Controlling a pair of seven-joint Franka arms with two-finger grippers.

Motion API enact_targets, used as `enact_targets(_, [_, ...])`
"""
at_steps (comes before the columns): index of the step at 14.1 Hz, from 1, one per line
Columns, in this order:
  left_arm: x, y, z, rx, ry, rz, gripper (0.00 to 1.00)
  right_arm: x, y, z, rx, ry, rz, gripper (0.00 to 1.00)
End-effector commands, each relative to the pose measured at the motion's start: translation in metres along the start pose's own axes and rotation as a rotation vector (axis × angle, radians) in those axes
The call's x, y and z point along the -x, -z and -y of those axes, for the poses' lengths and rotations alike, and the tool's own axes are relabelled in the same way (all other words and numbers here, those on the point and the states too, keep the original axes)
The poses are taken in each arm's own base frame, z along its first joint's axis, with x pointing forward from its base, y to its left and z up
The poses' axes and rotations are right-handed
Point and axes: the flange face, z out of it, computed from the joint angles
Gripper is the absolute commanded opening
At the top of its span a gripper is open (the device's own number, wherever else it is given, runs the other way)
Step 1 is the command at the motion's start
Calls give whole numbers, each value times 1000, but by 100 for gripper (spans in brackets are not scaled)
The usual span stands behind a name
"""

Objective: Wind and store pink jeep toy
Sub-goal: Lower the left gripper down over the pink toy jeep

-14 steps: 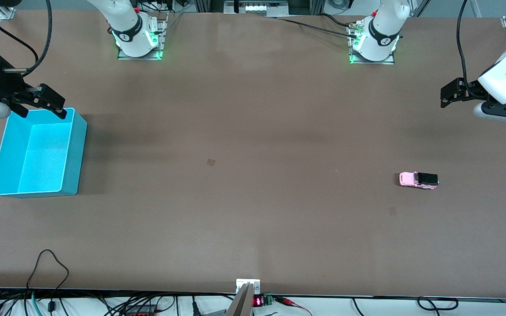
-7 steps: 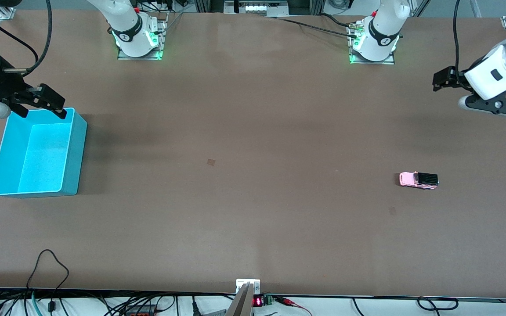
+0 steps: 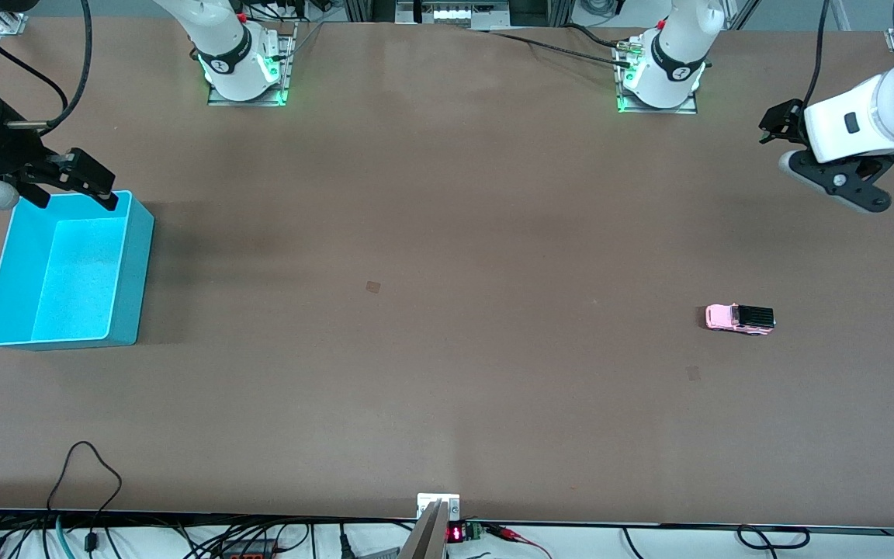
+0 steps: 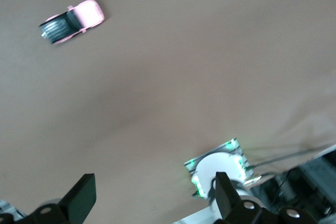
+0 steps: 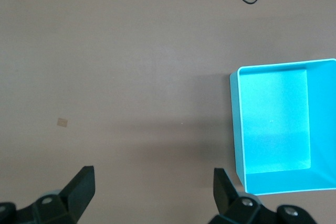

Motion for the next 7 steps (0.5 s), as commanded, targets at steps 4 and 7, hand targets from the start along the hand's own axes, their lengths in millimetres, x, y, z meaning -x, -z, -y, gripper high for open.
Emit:
enact_targets(4, [-32,-31,34,-59,-352,1,100,1,7,0,15,11,-5,100])
enact_targets(7, [-54,-69,76,-127,-504,-25,100,1,7,0,15,12,-1,100])
